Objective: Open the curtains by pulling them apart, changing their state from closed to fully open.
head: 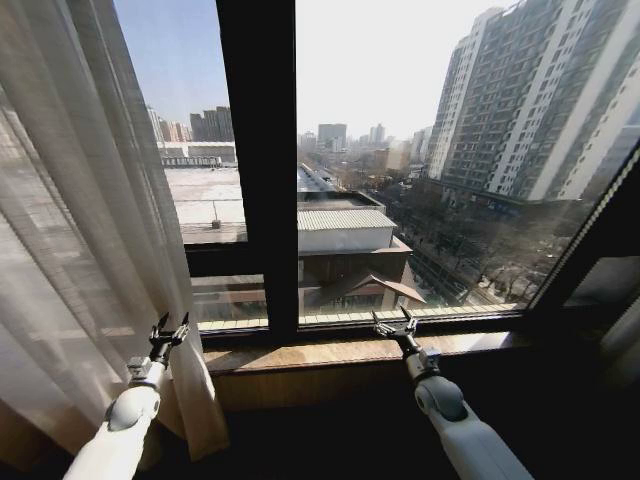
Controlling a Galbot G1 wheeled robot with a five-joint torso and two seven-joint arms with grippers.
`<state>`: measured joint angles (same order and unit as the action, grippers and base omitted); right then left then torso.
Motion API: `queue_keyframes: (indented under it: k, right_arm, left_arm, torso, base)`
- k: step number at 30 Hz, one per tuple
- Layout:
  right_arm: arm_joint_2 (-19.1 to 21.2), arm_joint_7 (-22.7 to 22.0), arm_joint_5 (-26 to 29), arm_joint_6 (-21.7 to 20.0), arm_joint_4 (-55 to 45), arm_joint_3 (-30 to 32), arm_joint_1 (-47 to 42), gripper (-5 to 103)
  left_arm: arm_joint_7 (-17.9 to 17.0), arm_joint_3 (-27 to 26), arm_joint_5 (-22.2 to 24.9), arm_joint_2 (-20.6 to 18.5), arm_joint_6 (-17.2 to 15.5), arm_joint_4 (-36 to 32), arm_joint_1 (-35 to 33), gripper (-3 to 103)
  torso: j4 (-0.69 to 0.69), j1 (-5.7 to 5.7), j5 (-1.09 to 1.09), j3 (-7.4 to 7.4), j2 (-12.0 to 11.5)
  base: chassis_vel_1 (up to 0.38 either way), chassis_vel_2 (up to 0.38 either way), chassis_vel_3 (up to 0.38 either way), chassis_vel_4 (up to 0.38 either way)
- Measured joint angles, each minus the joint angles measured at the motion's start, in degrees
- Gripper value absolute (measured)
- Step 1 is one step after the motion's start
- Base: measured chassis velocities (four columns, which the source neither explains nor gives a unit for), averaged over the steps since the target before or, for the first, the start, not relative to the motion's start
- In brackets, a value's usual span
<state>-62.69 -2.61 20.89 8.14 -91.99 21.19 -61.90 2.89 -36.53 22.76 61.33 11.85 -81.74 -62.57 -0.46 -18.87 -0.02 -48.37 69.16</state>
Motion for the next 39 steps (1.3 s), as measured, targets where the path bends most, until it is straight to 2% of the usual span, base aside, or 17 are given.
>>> queue_keyframes:
  k: [4,6,9,10,11,12,14,29,39]
  right_arm:
    - [0.0,0.0,0.0,0.0,-0.01,0.0,0.0,100]
    - [0.0,0.0,0.0,0.0,0.0,0.0,0.0,100]
    - [0.0,0.0,0.0,0.0,0.0,0.0,0.0,100]
    - [0.0,0.0,0.0,0.0,0.0,0.0,0.0,100]
    - [0.0,0.0,0.0,0.0,0.0,0.0,0.0,100]
    - [0.0,0.0,0.0,0.0,0.0,0.0,0.0,100]
    - [0.0,0.0,0.0,0.0,0.0,0.0,0.0,100]
    - [0.0,0.0,0.0,0.0,0.0,0.0,0.0,100]
    - [0.01,0.0,0.0,0.0,0.0,0.0,0.0,100]
  left_arm:
    - [-0.56,-0.09,0.67,-0.03,-1.2,-0.85,-0.26,28]
    - [-0.69,-0.11,0.76,-0.05,-1.27,-0.92,-0.3,28]
    - [-1.4,-0.25,1.23,-0.2,-1.34,-0.99,-0.5,12]
    - [-1.46,-0.39,1.32,-0.27,-1.3,-0.98,-0.59,12]
    - [-1.47,-0.55,1.36,-0.38,-1.21,-0.95,-0.72,8]
    - [-1.47,-0.55,1.36,-0.38,-1.21,-0.95,-0.72,8]
    - [-1.52,-0.85,1.39,-0.54,-1.12,-0.9,-0.98,1]
    - [-1.65,-1.5,1.72,-0.71,-0.91,-0.44,-1.11,0]
    - [-1.67,-1.77,1.55,-0.43,-0.47,-0.02,-1.04,0]
  torso:
    - [0.0,0.0,0.0,0.0,0.0]
    - [0.0,0.0,0.0,0.0,0.0]
    - [0.0,0.0,0.0,0.0,0.0]
    - [0.0,0.0,0.0,0.0,0.0]
    - [0.0,0.0,0.0,0.0,0.0]
    - [0.0,0.0,0.0,0.0,0.0]
    - [0.0,0.0,0.0,0.0,0.0]
    - [-0.01,0.0,0.01,0.0,0.0]
    - [-0.01,0.0,0.0,0.0,0.0]
  base:
    - [0.0,0.0,0.0,0.0]
    - [0.0,0.0,0.0,0.0]
    - [0.0,0.0,0.0,0.0]
    - [0.0,0.0,0.0,0.0]
    - [0.0,0.0,0.0,0.0]
    - [0.0,0.0,0.0,0.0]
    - [0.0,0.0,0.0,0.0]
    - [0.021,0.022,-0.023,-0.018]
    - [0.172,0.199,-0.167,-0.204]
